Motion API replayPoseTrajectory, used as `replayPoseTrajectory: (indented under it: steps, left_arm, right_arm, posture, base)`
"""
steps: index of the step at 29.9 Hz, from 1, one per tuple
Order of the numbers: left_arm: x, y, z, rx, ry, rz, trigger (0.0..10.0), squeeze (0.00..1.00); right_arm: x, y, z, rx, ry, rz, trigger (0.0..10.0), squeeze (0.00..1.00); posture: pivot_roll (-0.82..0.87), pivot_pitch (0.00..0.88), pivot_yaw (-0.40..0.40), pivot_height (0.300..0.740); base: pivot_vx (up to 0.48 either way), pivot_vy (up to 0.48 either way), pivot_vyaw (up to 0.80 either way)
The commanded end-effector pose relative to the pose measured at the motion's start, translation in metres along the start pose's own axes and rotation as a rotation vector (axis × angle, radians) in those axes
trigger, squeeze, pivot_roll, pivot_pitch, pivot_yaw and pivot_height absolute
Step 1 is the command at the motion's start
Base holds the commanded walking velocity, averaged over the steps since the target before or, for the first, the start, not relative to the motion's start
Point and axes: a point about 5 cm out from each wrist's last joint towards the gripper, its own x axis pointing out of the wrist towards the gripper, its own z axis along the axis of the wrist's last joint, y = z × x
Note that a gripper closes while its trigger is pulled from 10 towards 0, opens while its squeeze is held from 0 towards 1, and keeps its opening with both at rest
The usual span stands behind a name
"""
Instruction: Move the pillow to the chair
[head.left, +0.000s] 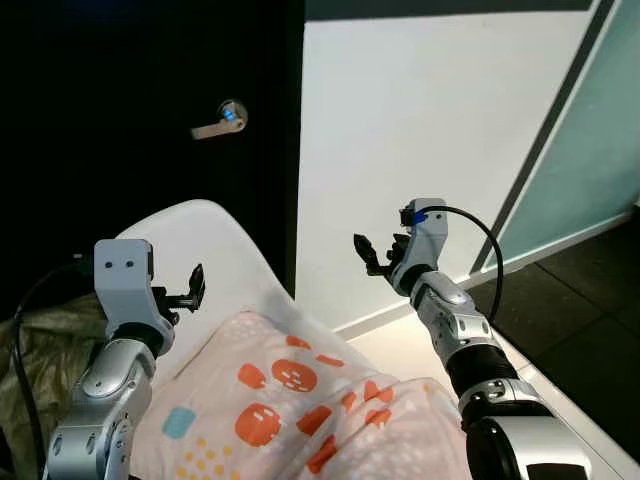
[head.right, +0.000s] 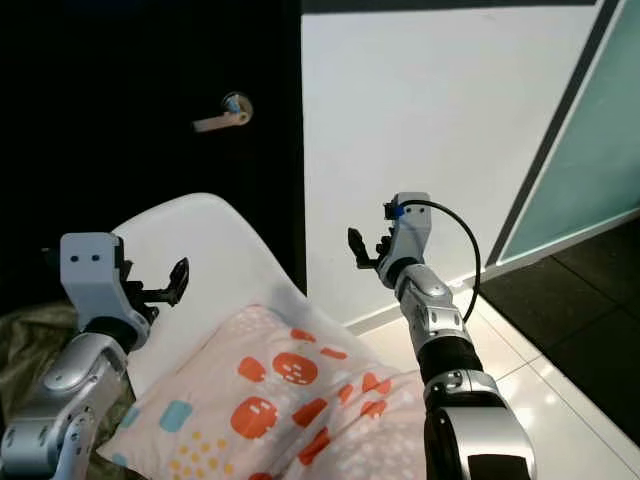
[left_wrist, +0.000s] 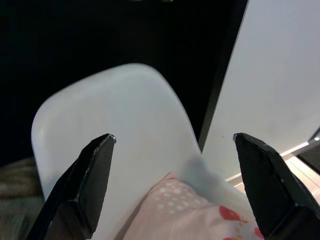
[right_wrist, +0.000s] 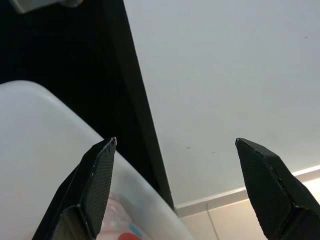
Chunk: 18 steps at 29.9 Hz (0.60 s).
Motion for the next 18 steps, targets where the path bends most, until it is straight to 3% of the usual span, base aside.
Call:
replayPoseTrajectory:
  steps: [1, 18]
  left_arm:
    - [-0.002, 0.003, -0.006, 0.031, 0.035, 0.001, 10.0, 0.00]
    - [-0.008, 0.006, -0.027, 0.046, 0.115, 0.016, 10.0, 0.00]
  right_arm:
    - [-0.001, -0.001, -0.006, 0.004, 0.029, -0.013, 10.0, 0.00]
    - [-0.009, -0.012, -0.035, -0.032, 0.152, -0.072, 10.0, 0.00]
  posture:
    - [-0.08, 0.000, -0.041, 0.725]
    - [-0.08, 0.000, -0.039, 0.725]
  base:
    - [0.000, 0.000, 0.00]
    - [-0.294, 0.000, 0.00]
